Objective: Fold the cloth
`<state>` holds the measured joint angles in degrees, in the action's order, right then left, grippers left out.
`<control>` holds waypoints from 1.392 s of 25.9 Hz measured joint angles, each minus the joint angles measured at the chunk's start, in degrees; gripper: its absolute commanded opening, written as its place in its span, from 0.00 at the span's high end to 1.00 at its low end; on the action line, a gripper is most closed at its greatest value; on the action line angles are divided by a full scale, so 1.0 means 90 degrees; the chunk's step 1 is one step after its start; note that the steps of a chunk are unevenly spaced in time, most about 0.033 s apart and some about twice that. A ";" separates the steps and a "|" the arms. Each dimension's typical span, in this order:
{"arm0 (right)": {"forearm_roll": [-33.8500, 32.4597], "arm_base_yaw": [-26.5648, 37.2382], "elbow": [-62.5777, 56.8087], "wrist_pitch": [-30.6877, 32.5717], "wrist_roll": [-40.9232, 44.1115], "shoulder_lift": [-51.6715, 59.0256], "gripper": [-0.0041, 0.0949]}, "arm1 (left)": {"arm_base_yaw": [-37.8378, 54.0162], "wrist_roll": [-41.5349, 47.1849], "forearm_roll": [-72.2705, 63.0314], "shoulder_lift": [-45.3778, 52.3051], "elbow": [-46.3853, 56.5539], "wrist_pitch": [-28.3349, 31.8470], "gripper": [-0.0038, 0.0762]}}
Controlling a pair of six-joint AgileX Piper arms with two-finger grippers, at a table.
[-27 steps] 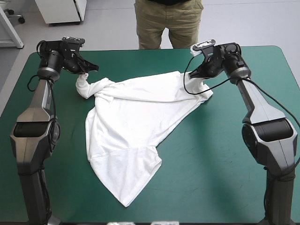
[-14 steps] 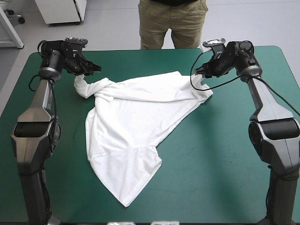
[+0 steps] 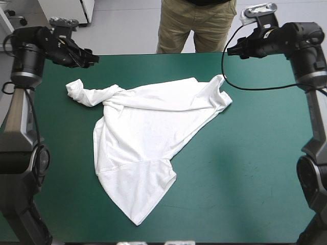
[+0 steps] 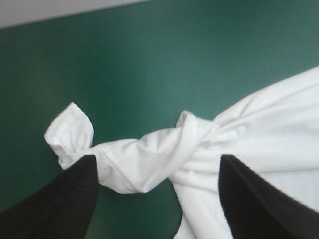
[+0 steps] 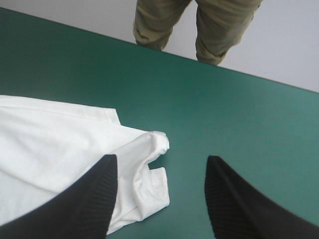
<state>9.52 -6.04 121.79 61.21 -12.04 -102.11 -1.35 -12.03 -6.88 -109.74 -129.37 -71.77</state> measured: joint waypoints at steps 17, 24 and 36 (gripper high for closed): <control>0.0439 0.0005 0.0056 0.1158 0.0248 0.2890 0.44 | 0.0000 0.0448 -0.0541 0.5674 0.6880 -0.0005 0.34; 0.0647 0.0005 0.0036 0.1158 0.0262 0.2890 0.44 | 0.0000 0.0365 -0.0759 0.5634 0.8460 0.0666 0.34; 0.0637 0.0005 -0.0550 0.1158 0.0267 0.2897 0.44 | 0.0000 -0.0101 -0.1195 0.4672 0.9463 0.1797 0.34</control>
<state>15.25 -6.00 116.84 71.63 -9.64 -76.04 -1.35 -12.95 -17.63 -67.69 -44.20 -55.59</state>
